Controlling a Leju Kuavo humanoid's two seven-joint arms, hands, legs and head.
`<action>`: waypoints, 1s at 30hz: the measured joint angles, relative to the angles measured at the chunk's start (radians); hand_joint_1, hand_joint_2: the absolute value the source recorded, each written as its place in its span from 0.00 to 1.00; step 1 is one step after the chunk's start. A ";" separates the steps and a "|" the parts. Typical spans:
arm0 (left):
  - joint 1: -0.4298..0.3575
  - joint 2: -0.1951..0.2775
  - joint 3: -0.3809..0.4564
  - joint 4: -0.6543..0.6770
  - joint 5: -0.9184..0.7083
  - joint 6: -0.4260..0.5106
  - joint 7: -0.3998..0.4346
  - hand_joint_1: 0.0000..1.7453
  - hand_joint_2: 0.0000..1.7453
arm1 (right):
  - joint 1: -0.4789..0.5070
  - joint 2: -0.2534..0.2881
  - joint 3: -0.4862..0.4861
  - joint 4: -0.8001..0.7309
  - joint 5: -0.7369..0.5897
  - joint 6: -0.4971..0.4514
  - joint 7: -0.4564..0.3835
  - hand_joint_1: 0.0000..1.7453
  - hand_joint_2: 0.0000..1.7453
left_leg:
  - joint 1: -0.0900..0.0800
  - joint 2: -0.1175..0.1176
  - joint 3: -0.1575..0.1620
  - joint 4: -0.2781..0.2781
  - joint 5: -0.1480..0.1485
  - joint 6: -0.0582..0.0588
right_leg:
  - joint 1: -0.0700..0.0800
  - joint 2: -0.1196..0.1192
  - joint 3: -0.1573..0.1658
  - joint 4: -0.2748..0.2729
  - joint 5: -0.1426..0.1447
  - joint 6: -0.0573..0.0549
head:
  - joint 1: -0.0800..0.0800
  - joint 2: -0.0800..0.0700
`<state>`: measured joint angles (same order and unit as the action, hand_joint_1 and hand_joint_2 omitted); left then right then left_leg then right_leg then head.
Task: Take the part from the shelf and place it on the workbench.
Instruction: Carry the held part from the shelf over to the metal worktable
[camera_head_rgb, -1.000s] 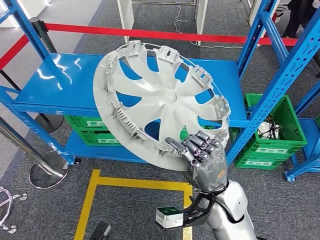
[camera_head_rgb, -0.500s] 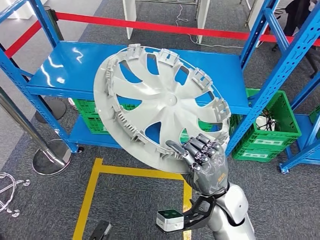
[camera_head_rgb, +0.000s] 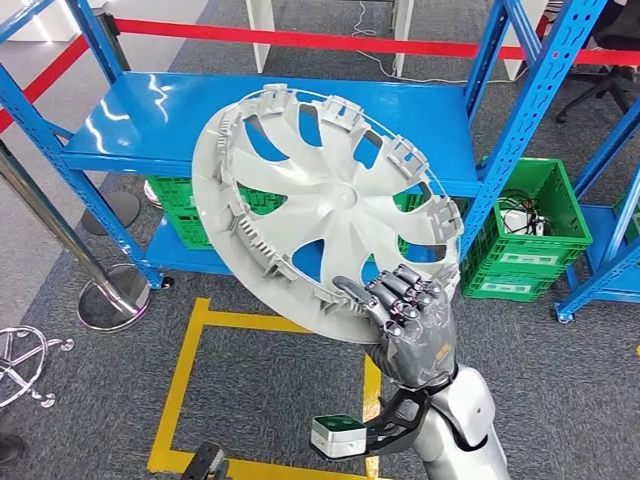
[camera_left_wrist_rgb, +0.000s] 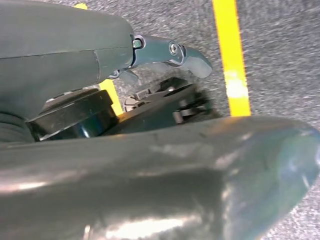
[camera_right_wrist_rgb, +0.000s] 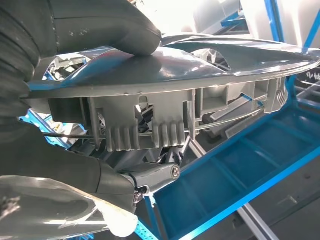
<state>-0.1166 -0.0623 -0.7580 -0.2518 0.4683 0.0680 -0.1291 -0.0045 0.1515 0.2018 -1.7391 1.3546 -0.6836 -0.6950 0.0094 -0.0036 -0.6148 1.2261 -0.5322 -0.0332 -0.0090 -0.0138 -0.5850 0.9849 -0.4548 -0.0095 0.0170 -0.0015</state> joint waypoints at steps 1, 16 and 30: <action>-0.001 0.000 0.000 0.000 0.000 0.000 0.000 0.00 0.00 | 0.000 0.000 0.000 0.000 0.000 0.000 0.000 1.00 1.00 | 0.000 0.000 0.052 -0.071 0.013 0.002 | 0.001 0.000 -0.015 0.008 0.006 0.005 | 0.000 0.000; -0.007 -0.004 0.000 0.000 -0.004 -0.001 0.000 0.00 0.00 | 0.004 0.001 0.001 0.000 0.000 0.000 0.000 1.00 1.00 | -0.012 0.004 -0.007 -0.235 0.116 0.060 | -0.001 0.010 0.002 0.202 -0.081 0.043 | 0.008 0.000; -0.007 -0.002 0.000 0.000 -0.006 -0.002 0.004 0.00 0.00 | 0.001 0.006 0.000 0.000 0.000 -0.001 0.000 1.00 1.00 | -0.002 0.001 -0.041 0.027 0.008 0.002 | 0.009 0.002 0.014 -0.007 -0.007 -0.008 | 0.002 0.000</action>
<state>-0.1232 -0.0646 -0.7576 -0.2522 0.4620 0.0660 -0.1251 -0.0031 0.1579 0.2013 -1.7395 1.3547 -0.6844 -0.6950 0.0071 -0.0022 -0.6555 1.2534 -0.5242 -0.0310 -0.0004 -0.0120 -0.5713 0.9779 -0.4623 -0.0176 0.0190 -0.0015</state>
